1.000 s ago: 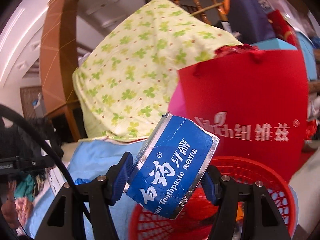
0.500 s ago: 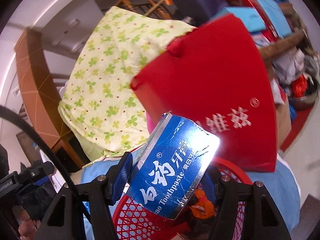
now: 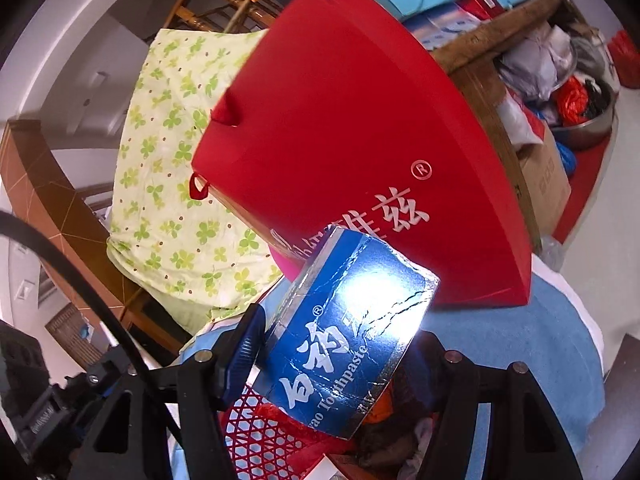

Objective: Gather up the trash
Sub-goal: 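Carry both boxes over the red basket and open both tools, then grasp the blue plastic bag with the left tool while the right tool grasps the white tissue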

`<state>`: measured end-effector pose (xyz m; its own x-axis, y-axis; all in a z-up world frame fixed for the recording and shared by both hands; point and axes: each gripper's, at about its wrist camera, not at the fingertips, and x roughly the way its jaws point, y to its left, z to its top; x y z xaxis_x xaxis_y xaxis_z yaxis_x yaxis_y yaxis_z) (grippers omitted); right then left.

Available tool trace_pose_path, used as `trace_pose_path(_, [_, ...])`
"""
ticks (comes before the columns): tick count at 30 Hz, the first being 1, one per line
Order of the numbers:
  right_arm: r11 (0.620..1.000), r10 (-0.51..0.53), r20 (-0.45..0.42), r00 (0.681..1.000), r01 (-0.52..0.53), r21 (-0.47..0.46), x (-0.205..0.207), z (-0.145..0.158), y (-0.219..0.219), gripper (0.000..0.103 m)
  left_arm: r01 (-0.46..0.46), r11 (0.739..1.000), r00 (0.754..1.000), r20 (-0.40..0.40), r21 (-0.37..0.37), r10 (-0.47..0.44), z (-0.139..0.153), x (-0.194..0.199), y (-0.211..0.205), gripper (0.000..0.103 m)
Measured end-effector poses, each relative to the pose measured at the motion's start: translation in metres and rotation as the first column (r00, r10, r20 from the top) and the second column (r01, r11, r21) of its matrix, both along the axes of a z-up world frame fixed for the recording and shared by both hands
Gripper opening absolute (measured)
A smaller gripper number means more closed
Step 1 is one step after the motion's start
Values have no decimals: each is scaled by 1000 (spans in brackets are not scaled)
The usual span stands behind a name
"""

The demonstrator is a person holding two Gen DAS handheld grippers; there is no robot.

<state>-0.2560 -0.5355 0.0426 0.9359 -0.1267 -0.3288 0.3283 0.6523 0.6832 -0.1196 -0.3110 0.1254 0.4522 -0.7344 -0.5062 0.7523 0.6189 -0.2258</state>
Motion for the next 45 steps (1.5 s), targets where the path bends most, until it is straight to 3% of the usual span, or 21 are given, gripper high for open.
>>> trace_pose_path(2, [1000, 10, -2, 1000, -10, 29, 1, -2, -3, 69, 7, 1000, 1000, -21, 7, -7, -8, 2, -6, 53])
trace_pose_path(6, [997, 13, 11, 1000, -13, 82, -3, -7, -9, 72, 12, 1000, 998, -56, 2, -12, -20, 7, -10, 69])
trace_pose_path(11, [994, -2, 35, 999, -2, 107, -6, -8, -13, 73, 12, 1000, 998, -69, 12, -11, -30, 10, -8, 69])
trace_pose_path(19, [999, 20, 83, 996, -23, 38, 2, 6, 5, 73, -47, 997, 998, -43, 53, 50, -42, 12, 28, 70])
trace_pose_path(24, [994, 102, 137, 985, -95, -59, 15, 22, 38, 73, -145, 982, 988, -27, 117, 149, -63, 15, 83, 70])
trace_pose_path(29, [959, 241, 192, 951, -203, -196, 32, 40, 91, 73, -277, 943, 957, -29, 182, 287, -85, 22, 151, 70])
trace_pose_path(35, [870, 449, 192, 873, -377, -319, 60, 45, 164, 73, -458, 851, 881, 5, 256, 473, -108, 30, 230, 70])
trace_pose_path(41, [801, 562, 62, 825, -524, -290, 105, 23, 220, 73, -560, 785, 808, -33, 266, 588, -127, 46, 283, 70])
trace_pose_path(45, [777, 586, -42, 809, -577, -252, 134, 5, 246, 73, -584, 762, 787, -33, 281, 616, -139, 53, 295, 70])
